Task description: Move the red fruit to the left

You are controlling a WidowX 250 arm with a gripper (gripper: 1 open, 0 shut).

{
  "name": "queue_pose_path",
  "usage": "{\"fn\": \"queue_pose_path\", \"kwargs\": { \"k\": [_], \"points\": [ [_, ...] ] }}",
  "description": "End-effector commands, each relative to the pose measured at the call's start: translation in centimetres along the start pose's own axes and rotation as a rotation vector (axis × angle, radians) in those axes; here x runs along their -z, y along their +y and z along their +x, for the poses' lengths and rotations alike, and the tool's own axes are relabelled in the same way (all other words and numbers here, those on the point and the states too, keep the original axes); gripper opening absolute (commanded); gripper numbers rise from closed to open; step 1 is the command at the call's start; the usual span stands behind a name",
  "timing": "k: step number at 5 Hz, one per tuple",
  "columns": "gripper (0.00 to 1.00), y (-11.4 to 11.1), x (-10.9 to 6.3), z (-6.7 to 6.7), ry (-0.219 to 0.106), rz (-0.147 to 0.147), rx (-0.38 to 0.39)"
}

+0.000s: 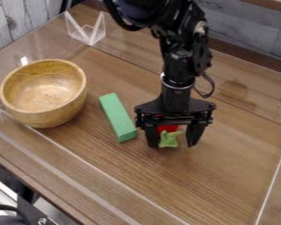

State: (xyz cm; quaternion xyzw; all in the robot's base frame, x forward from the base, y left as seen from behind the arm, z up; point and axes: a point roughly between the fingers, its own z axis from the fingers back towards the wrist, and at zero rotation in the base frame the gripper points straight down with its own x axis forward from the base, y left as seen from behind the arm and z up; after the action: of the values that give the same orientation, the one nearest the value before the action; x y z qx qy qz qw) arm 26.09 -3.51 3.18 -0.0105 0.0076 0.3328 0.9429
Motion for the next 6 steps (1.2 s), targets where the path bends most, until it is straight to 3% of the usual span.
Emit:
{"fn": "queue_pose_path", "kwargs": {
  "k": [1,3,6],
  "points": [
    [1.00,-0.6,-2.6,1.6,-0.054,-0.049,-0.079],
    [1.00,-2.0,-1.8,1.4,-0.067,-0.055,-0.229],
    [1.00,-1.8,-0.9,2.5,-0.079,-0.033,-0.326]
  ]
}}
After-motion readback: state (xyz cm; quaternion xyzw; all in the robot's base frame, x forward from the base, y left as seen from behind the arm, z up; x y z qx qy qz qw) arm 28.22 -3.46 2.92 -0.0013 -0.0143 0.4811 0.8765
